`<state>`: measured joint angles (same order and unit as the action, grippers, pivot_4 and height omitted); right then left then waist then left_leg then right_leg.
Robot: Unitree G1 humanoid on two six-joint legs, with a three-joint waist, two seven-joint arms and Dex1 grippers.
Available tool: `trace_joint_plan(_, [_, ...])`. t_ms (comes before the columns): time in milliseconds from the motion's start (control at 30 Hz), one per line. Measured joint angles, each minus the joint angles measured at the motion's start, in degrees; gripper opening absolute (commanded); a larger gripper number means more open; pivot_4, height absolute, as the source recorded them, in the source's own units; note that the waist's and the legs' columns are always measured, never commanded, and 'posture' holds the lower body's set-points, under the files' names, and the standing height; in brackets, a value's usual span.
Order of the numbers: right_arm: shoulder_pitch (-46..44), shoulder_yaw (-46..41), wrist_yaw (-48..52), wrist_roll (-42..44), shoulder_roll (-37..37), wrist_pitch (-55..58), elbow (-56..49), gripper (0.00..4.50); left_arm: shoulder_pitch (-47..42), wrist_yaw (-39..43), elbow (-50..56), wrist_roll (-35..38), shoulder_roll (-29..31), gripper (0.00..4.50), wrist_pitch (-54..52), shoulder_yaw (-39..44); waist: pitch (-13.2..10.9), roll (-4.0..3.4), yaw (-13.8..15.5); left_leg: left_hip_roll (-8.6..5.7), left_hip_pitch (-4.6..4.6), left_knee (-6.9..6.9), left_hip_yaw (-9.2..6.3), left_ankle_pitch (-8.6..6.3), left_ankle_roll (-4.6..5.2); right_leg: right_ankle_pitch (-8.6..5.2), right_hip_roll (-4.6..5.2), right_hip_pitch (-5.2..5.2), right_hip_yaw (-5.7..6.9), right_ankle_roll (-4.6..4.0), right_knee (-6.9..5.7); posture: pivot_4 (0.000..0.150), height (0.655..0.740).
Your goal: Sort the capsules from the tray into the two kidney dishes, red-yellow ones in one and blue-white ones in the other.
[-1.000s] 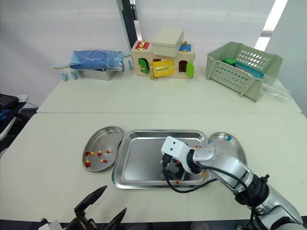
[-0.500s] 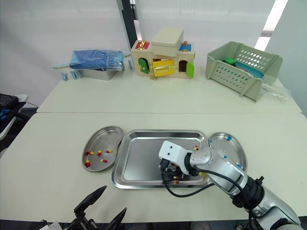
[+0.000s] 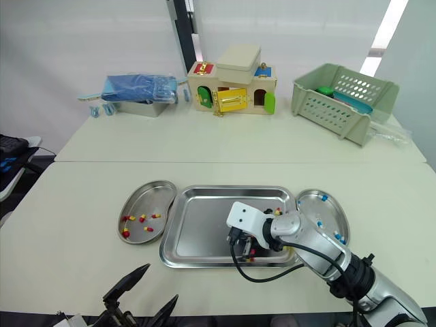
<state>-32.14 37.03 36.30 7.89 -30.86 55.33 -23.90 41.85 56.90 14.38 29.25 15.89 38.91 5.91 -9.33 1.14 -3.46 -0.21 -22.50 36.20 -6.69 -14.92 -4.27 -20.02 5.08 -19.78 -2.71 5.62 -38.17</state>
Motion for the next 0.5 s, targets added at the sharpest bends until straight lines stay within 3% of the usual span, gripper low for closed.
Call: trace_joint_plan(500, [0.4,-0.4,1.1,-0.1,0.6,-1.2,0.5,0.03,-0.7,-1.1,-0.9,0.0,0.8,4.5,0.0,0.0,0.0,-0.01,0.1,-0.01,0.07,0.0,-0.13,0.0,0.0,0.01,-0.01,0.12,0.09,-0.01,0.0,0.15,0.74])
